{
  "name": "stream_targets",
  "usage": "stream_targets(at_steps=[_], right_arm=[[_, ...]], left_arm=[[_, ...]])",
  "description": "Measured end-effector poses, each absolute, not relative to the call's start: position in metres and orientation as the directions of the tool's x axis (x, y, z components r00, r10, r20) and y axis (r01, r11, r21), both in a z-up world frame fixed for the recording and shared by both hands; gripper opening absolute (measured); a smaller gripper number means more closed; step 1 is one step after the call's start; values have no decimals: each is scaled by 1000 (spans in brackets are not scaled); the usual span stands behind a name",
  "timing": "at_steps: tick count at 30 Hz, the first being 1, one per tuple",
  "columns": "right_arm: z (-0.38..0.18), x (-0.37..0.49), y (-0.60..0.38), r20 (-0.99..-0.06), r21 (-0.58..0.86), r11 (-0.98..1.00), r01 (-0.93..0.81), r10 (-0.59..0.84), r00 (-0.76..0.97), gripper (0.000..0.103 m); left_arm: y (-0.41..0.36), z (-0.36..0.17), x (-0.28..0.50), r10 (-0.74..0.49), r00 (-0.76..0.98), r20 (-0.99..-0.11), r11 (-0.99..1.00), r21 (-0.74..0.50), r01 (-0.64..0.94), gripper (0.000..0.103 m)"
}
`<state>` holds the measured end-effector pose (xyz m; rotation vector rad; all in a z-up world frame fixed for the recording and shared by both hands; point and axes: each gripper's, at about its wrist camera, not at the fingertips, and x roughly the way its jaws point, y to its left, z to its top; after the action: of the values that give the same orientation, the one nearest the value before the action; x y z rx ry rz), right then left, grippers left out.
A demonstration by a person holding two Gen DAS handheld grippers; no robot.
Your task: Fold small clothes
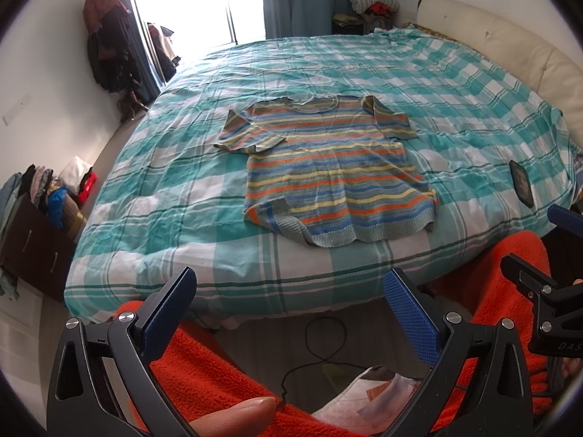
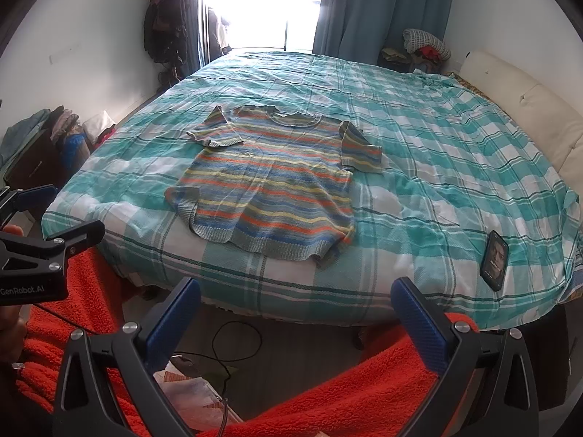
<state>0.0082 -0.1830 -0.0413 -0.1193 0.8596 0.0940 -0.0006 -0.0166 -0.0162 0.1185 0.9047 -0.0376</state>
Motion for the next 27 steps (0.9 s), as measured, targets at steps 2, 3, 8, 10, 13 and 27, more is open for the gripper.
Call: stream_targets(at_steps=[2,3,8,10,13,27], right_arm=[[-42,8,-184,-761,-64,990,-129,35,648,103],[-42,8,-185,-762,-64,990,-128,34,647,103],[-41,8,-189,-759,-60,992,-114,28,651,103],[-41,8,-191,-758,-61,993,-105,22,652,103],[-40,8,-190,-759,-63,993,-104,20,651,103],[-40,9,-188,-763,-80,992,-102,5,647,103]], left_arm=[[-17,-16,-1,18,617,-787,993,87,83,103],[-17,-16,-1,18,616,-787,993,87,82,103],[-17,-18,-1,25,603,-798,993,90,77,103],[-17,-17,-1,27,603,-797,993,90,74,103],[-15,-19,0,28,597,-802,994,86,68,103],[-14,-20,0,30,590,-807,994,87,69,103]])
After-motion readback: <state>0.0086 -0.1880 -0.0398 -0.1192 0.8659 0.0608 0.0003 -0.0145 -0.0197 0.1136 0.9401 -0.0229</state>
